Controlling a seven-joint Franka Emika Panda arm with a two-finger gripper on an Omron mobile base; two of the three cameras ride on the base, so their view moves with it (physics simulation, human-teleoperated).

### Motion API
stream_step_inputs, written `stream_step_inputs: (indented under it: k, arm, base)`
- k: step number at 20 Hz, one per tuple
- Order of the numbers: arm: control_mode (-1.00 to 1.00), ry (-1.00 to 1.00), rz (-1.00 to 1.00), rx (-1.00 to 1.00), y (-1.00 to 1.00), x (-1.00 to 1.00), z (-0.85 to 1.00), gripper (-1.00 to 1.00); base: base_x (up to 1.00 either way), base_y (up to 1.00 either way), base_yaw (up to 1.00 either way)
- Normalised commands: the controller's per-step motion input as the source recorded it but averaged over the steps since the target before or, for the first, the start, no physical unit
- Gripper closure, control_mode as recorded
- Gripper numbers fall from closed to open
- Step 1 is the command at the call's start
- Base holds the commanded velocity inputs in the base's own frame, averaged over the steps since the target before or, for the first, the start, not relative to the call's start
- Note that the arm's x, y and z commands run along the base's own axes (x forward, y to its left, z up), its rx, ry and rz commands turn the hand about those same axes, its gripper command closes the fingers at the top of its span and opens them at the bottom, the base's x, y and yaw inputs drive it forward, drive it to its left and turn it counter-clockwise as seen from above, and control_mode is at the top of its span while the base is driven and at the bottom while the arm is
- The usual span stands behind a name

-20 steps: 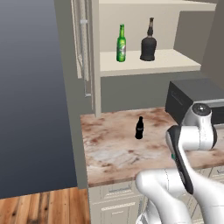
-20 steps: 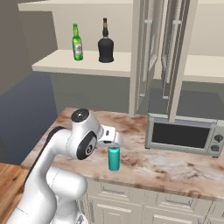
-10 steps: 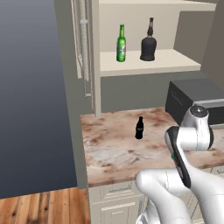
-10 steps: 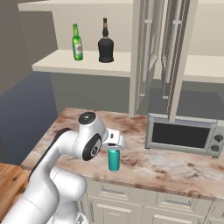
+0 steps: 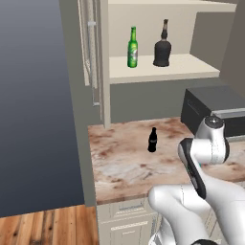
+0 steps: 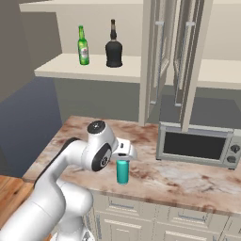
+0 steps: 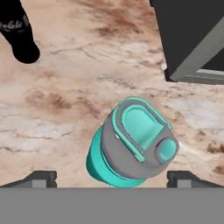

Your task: Sort all alcoholic drinks to one cabinet, and non-alcoholic drinks to the other.

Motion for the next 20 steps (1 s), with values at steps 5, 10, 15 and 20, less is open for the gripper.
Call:
stream_step_inputs:
  k: [5, 10, 15, 20]
  arm:
    - [-1.00, 0.00, 0.00, 0.00, 0.00, 0.11, -0.10, -1.00]
    - [-1.00, 0.00, 0.00, 0.00, 0.00, 0.10, -0.14, -1.00]
    - [-1.00, 0.00, 0.00, 0.00, -0.02, 0.14, -0.06, -1.00]
    - [-1.00, 0.00, 0.00, 0.00, -0.09, 0.08, -0.01, -1.00]
  base:
    - [0.00, 0.00, 0.00]
    - [0.00, 0.00, 0.00]
    - [0.00, 0.00, 0.00]
    - [0.00, 0.00, 0.00]
